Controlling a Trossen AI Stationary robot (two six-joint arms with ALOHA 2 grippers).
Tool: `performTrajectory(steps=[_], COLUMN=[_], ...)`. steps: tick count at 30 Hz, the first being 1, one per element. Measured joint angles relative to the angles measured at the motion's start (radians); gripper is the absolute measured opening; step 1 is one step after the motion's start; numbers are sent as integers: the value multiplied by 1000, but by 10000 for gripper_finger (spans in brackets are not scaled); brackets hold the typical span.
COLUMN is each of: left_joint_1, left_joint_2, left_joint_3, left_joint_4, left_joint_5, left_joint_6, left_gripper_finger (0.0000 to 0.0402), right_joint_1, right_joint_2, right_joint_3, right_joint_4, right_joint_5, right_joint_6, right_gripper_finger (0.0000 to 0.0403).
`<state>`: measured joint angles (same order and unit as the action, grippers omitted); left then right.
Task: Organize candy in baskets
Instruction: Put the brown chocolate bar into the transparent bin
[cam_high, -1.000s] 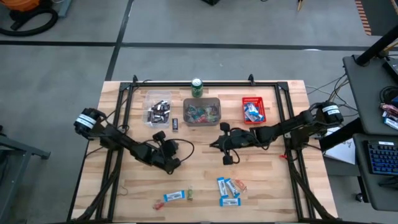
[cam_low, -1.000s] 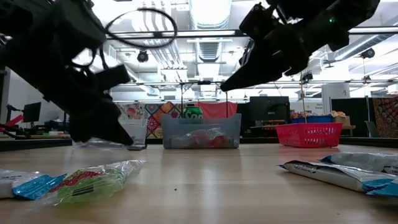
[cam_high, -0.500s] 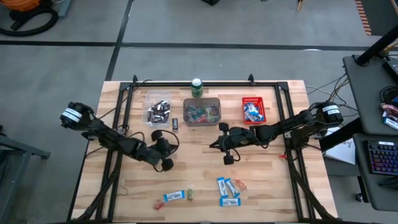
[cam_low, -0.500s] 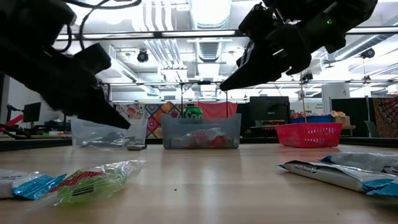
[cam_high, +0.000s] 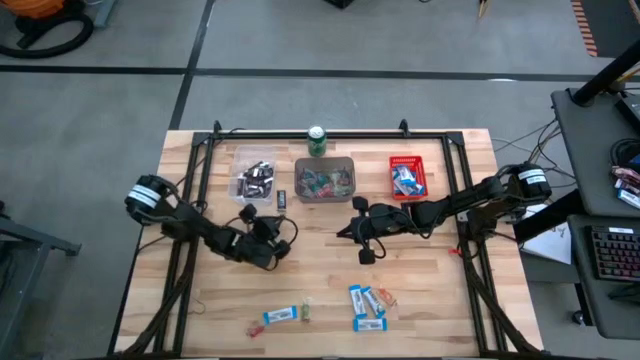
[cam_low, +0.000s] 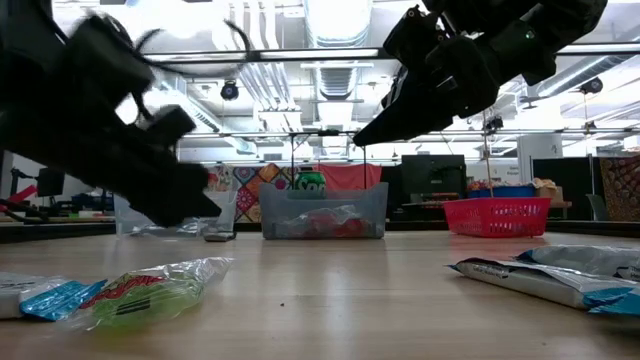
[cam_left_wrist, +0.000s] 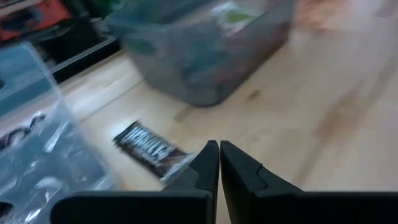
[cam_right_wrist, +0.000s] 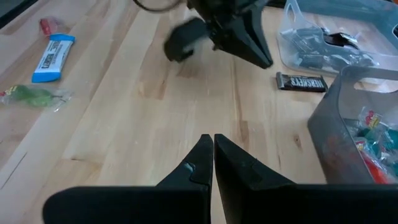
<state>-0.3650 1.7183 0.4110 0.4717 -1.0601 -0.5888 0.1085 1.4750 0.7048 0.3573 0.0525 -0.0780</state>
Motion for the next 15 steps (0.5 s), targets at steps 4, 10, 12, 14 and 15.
performTrajectory(steps=[4,10,12,14,15], left_joint_1=[51,99,111,120,124], left_joint_2=[49,94,105,111,113], left_joint_3=[0,13,14,17,17], left_joint_4=[3,17,16,16,16], left_joint_5=[-5,-5,-5,-3,5], left_joint_6=[-88,-102,-112,-125,-126], left_gripper_finger=[0,0,0,0,0], right_joint_1=[0,0,0,0,0], right_joint_2=[0,0,0,0,0], right_joint_3=[0,0,0,0,0], right_joint_4=[0,0,0,0,0], right_joint_5=[0,1,1,1,1], right_joint_6=[0,-2,-1,-1,-1], right_gripper_finger=[9,9,9,9,9])
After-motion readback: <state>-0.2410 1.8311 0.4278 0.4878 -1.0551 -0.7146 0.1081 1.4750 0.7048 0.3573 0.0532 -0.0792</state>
